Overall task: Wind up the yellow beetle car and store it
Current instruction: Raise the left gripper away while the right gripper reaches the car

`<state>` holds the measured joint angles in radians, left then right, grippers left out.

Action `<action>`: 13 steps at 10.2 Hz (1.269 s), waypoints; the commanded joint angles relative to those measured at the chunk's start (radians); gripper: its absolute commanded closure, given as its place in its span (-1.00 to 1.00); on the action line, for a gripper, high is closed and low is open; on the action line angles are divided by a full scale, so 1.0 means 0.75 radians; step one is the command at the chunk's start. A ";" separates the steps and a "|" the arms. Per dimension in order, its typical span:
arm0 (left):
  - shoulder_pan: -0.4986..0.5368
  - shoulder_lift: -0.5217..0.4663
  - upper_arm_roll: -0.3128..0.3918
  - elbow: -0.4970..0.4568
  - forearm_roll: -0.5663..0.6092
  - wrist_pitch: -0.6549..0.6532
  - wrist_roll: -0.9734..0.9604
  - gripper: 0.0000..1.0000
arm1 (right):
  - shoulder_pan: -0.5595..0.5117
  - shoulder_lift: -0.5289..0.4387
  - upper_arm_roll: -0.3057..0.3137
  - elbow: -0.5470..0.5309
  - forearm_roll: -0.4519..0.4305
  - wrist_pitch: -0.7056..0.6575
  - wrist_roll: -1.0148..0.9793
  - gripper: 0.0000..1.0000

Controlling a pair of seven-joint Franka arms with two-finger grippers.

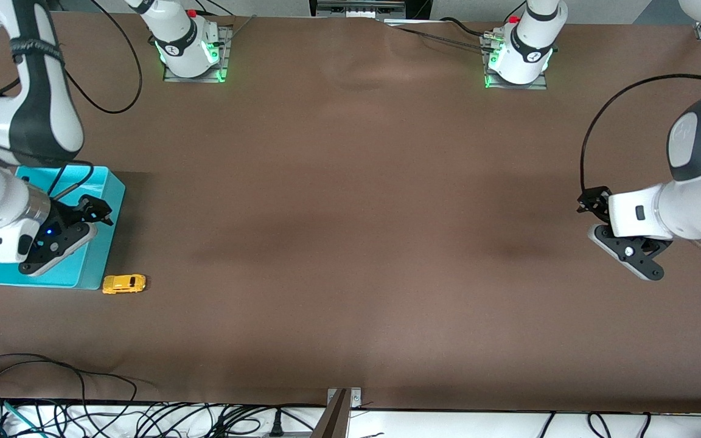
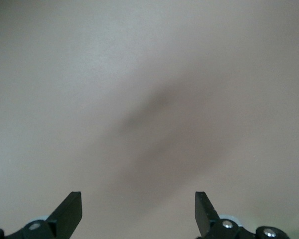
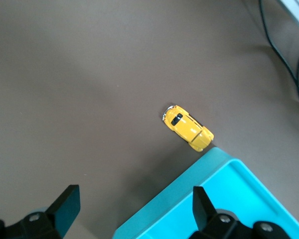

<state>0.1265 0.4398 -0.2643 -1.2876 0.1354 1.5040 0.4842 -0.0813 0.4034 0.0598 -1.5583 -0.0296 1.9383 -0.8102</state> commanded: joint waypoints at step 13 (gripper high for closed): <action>-0.212 -0.670 0.356 -0.480 -0.185 0.089 -0.502 -1.00 | -0.076 0.352 0.016 0.030 0.091 0.383 -0.779 -1.00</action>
<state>-0.0161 -0.0049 -0.0078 -1.5747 0.0163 1.5300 0.1285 -0.1369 0.6502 0.0677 -1.5549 0.0451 2.2234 -1.3625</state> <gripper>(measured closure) 0.000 0.000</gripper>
